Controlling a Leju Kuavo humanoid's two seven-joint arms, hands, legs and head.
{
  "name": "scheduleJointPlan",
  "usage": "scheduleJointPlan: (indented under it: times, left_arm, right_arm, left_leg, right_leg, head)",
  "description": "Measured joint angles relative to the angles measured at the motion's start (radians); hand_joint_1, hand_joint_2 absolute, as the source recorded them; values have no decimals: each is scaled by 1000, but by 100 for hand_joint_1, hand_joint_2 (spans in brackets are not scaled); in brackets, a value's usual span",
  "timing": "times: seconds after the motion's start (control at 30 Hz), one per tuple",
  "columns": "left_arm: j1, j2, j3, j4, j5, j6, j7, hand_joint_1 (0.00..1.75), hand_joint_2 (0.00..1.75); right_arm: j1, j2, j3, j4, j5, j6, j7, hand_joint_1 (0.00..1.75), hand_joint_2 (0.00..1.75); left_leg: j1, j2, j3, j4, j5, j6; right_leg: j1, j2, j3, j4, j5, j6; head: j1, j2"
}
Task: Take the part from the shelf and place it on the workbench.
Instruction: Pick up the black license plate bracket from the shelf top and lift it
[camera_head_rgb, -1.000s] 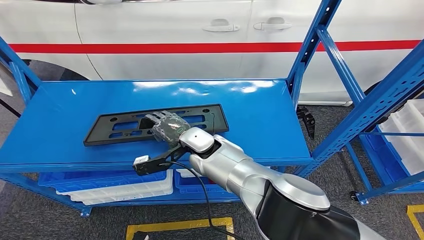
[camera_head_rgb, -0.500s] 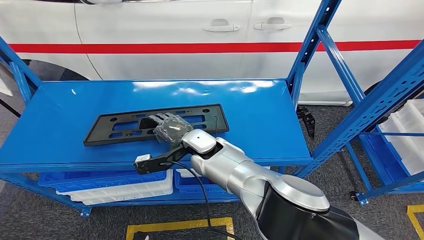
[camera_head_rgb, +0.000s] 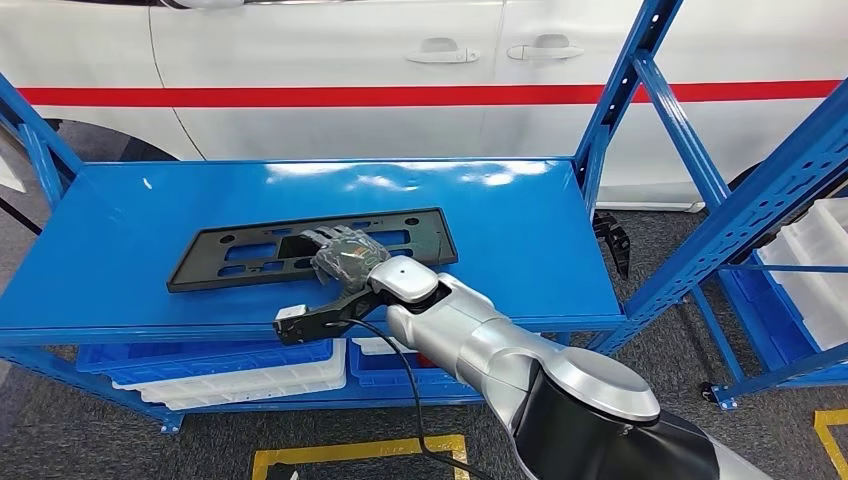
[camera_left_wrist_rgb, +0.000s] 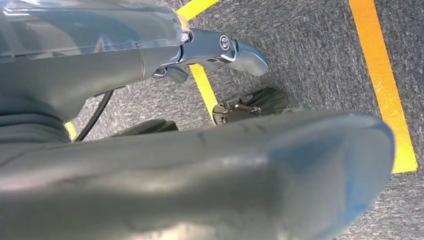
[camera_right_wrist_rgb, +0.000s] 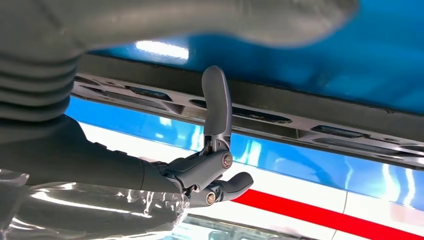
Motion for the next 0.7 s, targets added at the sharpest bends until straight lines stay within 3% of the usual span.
scheduleJointPlan:
  times: [0.7]
  left_arm:
    - [0, 0, 2, 0, -8, 0, 0, 0, 0]
  right_arm:
    - [-18, 0, 0, 34, 16, -15, 15, 0, 0]
  left_leg:
    - [0, 0, 0, 0, 0, 0]
  right_leg:
    - [0, 0, 0, 0, 0, 0]
  head:
    - [0, 0]
